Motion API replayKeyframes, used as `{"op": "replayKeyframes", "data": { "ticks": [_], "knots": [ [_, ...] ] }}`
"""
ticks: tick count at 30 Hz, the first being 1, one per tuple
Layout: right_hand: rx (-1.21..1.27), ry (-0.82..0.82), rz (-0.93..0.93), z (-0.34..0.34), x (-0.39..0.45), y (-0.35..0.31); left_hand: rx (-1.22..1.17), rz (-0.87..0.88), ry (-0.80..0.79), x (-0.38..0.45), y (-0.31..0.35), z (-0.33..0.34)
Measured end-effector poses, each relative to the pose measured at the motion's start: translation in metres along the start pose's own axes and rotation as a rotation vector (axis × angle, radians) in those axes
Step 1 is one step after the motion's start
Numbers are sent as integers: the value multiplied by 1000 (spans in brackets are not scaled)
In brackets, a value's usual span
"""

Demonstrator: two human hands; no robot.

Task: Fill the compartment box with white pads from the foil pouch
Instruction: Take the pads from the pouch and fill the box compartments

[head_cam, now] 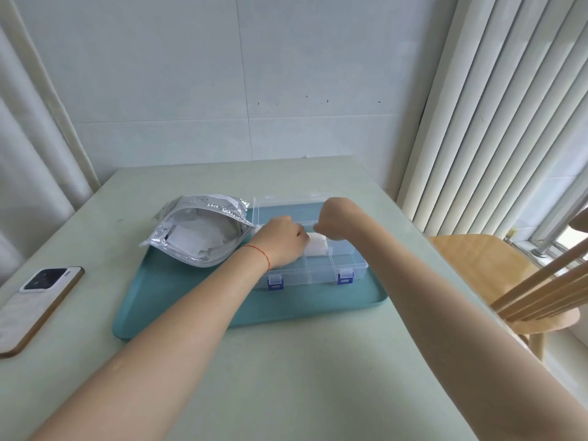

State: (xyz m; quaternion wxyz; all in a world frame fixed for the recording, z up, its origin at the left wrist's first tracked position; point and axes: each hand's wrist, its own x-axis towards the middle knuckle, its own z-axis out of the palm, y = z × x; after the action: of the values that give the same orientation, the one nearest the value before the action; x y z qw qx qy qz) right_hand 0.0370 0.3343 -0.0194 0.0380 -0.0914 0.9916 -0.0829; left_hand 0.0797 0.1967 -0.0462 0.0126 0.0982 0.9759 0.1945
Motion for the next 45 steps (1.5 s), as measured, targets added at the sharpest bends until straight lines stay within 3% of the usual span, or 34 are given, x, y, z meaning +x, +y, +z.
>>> {"op": "replayKeyframes", "data": {
  "ticks": [5, 8, 11, 14, 18, 25, 32, 40, 45],
  "knots": [
    [369, 297, -153, -2, -22, -46, -133, 2, 551, -39, -30, -13],
    [429, 303, -215, 5, -35, -81, -116, -28, 834, -68, -56, -26],
    [444, 188, -263, 20, -46, -119, -23, -123, 1015, -94, -93, -33],
    [380, 109, -313, 38, -52, -148, -81, -257, 966, -110, -122, -29],
    [314, 218, -331, 58, -51, -171, -205, -246, 834, -122, -138, -25],
    [114, 344, -199, 69, -44, -195, -289, -229, 833, -124, -141, -30],
    [-84, 486, -333, 70, -46, -195, -318, -243, 791, -122, -139, -34],
    [-141, 453, -355, 70, -39, -198, -337, -265, 769, -122, -137, -36],
    [-43, 345, -343, 74, -32, -203, -345, -259, 771, -122, -137, -36]
  ]
}}
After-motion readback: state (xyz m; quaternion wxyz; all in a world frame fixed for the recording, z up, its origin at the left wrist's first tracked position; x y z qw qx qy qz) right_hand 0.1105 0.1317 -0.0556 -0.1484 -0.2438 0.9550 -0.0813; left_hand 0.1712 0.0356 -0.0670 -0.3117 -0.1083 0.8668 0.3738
